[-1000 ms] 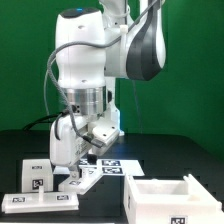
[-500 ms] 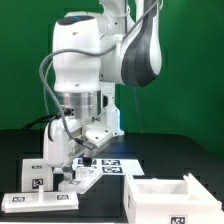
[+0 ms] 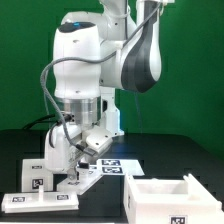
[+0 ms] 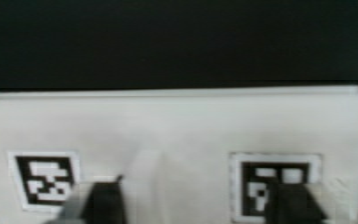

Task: Assemble cabinet

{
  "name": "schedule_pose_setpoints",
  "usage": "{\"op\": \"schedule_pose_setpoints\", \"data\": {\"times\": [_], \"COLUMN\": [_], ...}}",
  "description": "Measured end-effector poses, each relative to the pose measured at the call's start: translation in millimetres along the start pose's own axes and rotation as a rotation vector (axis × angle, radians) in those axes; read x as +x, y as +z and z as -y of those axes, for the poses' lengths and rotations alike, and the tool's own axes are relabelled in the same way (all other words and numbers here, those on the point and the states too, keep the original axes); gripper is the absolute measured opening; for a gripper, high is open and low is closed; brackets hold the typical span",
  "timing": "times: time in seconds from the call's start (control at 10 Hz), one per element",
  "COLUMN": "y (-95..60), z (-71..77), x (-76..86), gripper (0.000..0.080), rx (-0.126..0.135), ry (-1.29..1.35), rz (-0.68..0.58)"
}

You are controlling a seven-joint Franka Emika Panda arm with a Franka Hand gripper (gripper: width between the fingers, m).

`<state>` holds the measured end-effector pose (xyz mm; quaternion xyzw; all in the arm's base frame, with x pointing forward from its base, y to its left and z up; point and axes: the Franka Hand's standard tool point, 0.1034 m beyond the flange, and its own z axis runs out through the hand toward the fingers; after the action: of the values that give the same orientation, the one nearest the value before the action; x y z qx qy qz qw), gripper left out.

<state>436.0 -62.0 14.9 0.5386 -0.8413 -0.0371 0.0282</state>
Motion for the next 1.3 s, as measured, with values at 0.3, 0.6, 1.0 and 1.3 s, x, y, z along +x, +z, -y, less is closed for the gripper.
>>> {"op": "schedule_pose_setpoints", "data": {"times": [0.3,0.6,1.0,1.3], "y": [-0.6,-12.9,-39.8,-51.6], "z": [1.0,-2.0,-15.9,-28.2], "x": [-0.1,-11.4,-32.0,-50.9], "gripper": [0.0066,0.0066,0.0066,0.0066], "rx": [0.004,0.016,-0.035,-0.095], "ry": [-0.013,-0.152,-0.482,-0.645], "rz": [0.0,0.025,0.077,0.089]}}
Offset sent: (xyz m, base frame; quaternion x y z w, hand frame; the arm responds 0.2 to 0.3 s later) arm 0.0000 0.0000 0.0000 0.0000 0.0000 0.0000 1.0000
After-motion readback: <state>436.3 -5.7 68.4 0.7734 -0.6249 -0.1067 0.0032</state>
